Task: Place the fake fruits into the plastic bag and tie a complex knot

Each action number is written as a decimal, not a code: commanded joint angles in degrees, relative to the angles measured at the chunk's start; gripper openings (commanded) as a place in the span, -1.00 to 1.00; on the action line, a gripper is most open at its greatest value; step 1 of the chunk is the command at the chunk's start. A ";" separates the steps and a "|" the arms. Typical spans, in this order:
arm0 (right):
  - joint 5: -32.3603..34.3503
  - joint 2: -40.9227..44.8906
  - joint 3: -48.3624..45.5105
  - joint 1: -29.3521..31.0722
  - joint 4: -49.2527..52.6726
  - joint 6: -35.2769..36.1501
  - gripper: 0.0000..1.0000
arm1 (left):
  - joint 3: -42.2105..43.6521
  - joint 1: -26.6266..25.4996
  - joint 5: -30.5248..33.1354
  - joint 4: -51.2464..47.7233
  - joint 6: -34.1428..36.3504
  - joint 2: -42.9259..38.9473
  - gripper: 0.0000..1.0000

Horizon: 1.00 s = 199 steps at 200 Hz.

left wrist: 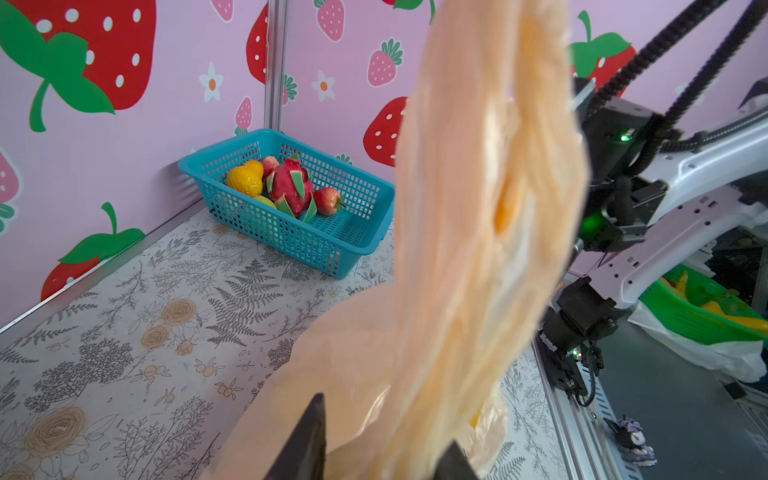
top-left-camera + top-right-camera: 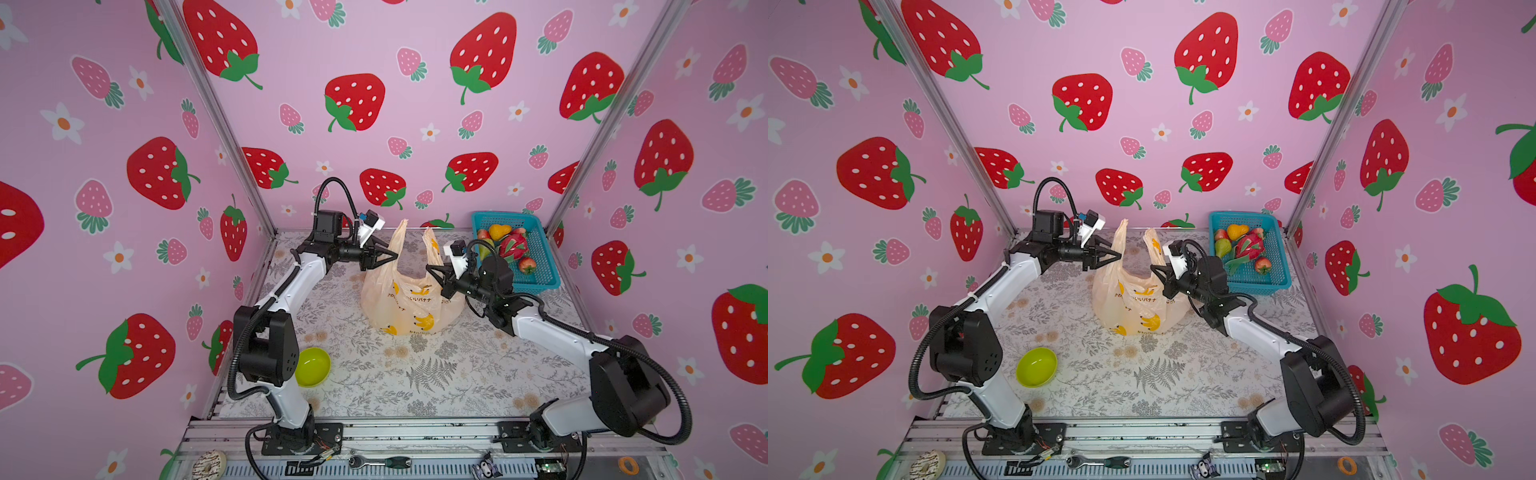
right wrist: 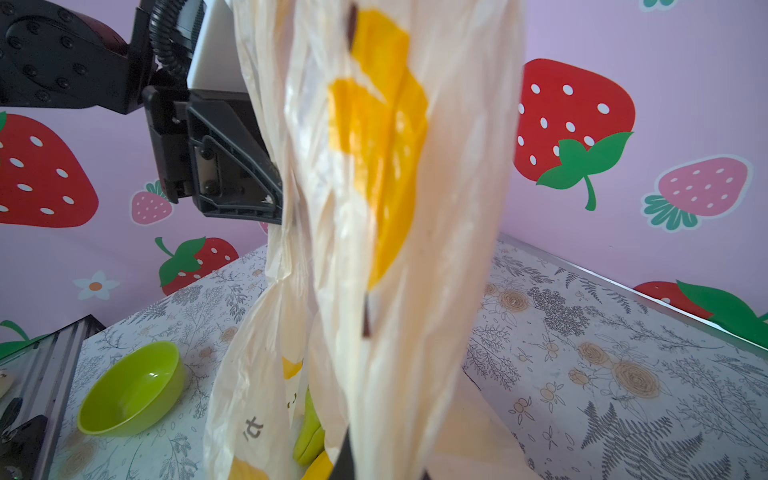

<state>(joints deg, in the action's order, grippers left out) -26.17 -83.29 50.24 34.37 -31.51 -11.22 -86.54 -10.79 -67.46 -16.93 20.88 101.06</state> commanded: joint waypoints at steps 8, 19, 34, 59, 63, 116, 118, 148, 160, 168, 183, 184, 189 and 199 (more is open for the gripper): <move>1.44 -0.30 2.18 -0.19 1.50 2.01 -1.00 | -1.32 -0.77 -1.52 -1.07 2.02 -1.69 -0.71; 2.26 -0.19 2.59 -0.18 2.39 2.17 -1.00 | -0.29 -1.25 -0.07 -1.85 3.30 -3.01 -0.82; 2.62 -0.38 3.94 -0.20 4.57 2.30 -1.00 | 0.99 -2.18 2.71 -4.24 6.51 -5.23 -0.94; -0.45 -1.51 5.86 -0.35 8.45 4.49 -1.00 | 2.06 -4.22 7.88 -10.12 14.15 -8.48 -1.00; -1.00 -1.65 6.06 -0.48 9.03 4.96 -1.00 | 2.12 -4.65 8.81 -11.57 15.84 -8.92 -1.00; -11.37 -3.09 8.92 -1.68 12.51 7.37 -1.00 | -1.10 -11.52 22.87 -23.58 29.97 -8.94 -1.00; -11.49 -3.15 8.94 -1.67 12.63 7.49 -1.00 | -1.39 -11.71 23.33 -24.03 30.30 -8.77 -1.00; -12.61 -3.46 9.09 -2.03 12.88 7.53 -1.00 | -5.62 -13.42 28.86 -28.08 33.27 -6.08 -1.00; -13.30 -3.74 9.08 -2.13 12.87 7.46 -1.00 | -6.97 -13.56 29.53 -28.72 33.41 -5.24 -1.00; -13.78 -3.79 9.07 -2.20 12.87 7.59 -1.00 | -8.08 -13.68 29.85 -29.37 33.52 -4.66 -1.00; -14.83 -3.87 8.99 -2.36 12.79 7.87 -0.99 | -10.23 -13.88 30.52 -30.97 34.07 -3.51 -1.00; -14.90 -3.89 8.95 -2.37 12.79 7.92 -0.99 | -10.36 -13.89 30.58 -31.10 34.10 -3.42 -1.00; -15.26 -3.86 8.91 -2.46 12.74 8.01 -0.97 | -10.81 -13.92 30.99 -31.52 34.38 -3.10 -1.00; -15.70 -3.81 8.81 -2.60 12.57 8.10 -0.95 | -11.48 -14.25 32.51 -31.85 34.76 -2.58 -1.00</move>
<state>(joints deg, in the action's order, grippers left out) -38.52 -86.30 57.69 32.32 -18.85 -4.71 -94.04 -24.45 -37.95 -44.31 51.86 97.51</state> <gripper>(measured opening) 0.041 0.050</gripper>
